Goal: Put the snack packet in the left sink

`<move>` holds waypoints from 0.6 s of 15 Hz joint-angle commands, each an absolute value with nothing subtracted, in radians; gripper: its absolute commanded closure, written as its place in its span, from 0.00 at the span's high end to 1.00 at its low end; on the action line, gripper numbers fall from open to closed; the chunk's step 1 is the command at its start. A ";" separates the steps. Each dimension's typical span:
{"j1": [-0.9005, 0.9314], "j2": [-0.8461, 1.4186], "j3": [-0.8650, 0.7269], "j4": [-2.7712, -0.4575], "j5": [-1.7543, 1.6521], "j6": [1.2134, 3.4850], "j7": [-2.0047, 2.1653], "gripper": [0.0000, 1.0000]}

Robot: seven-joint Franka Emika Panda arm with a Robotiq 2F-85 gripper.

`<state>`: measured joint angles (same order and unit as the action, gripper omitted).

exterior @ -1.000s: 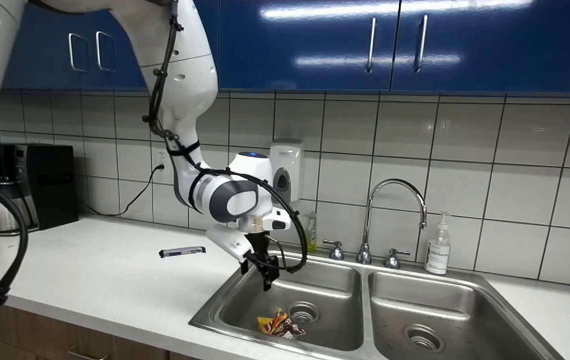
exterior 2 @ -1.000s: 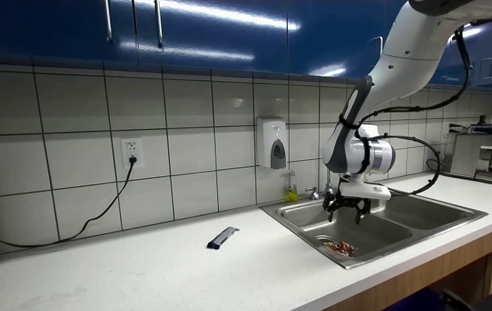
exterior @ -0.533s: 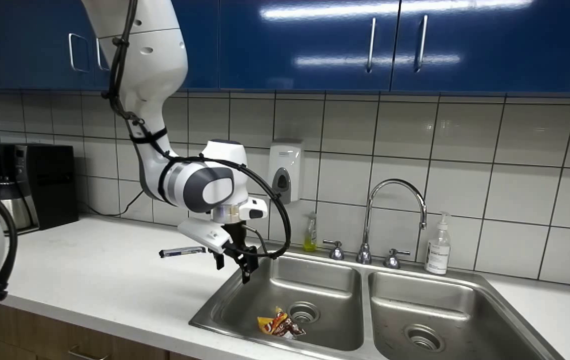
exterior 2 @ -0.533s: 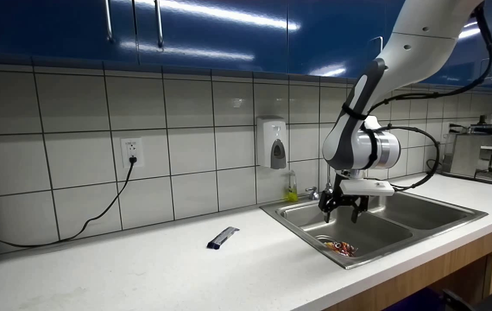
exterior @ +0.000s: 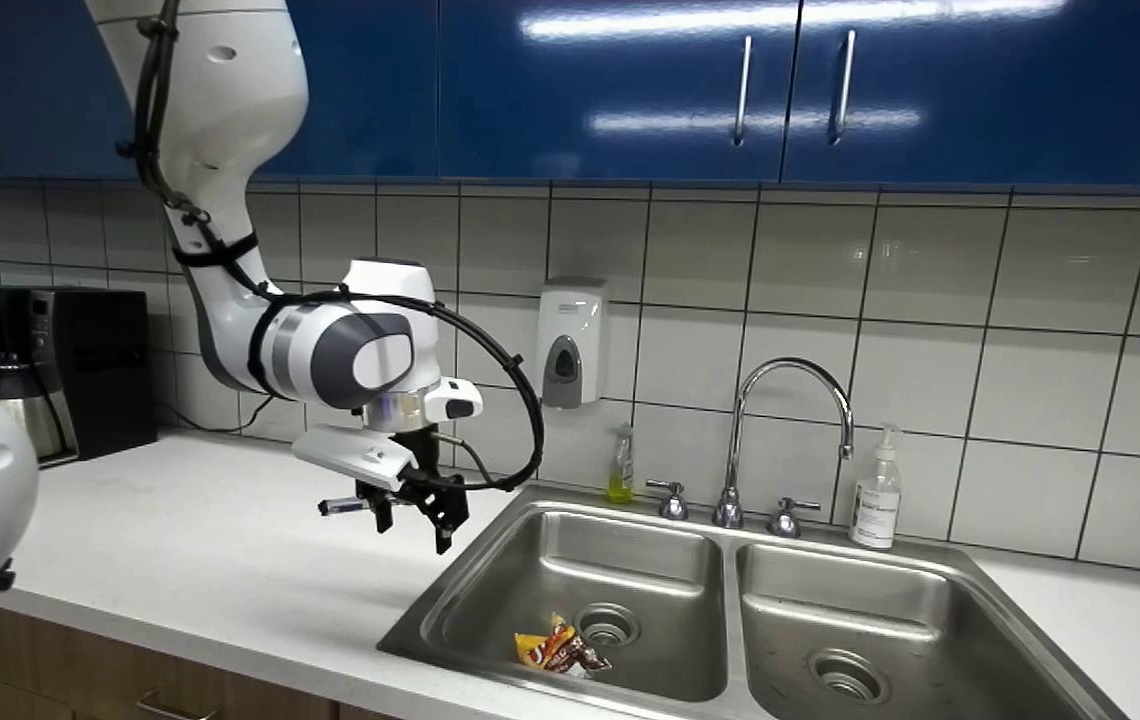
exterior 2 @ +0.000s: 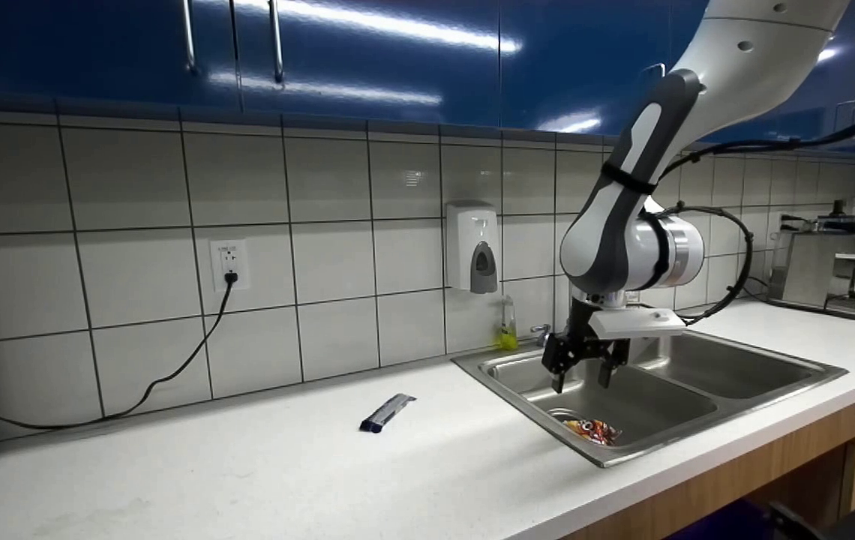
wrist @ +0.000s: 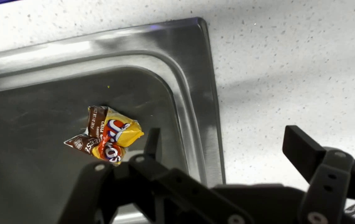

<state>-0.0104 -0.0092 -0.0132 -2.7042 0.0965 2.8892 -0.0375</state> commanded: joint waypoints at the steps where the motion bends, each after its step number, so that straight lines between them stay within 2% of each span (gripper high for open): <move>1: 0.016 -0.090 0.010 -2.747 0.074 2.840 -0.047 1.00; 9: 0.067 -0.067 0.036 -2.733 0.088 2.821 -0.035 1.00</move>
<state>0.0714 -0.0658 0.0315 -2.7337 0.0898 2.8243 -0.0376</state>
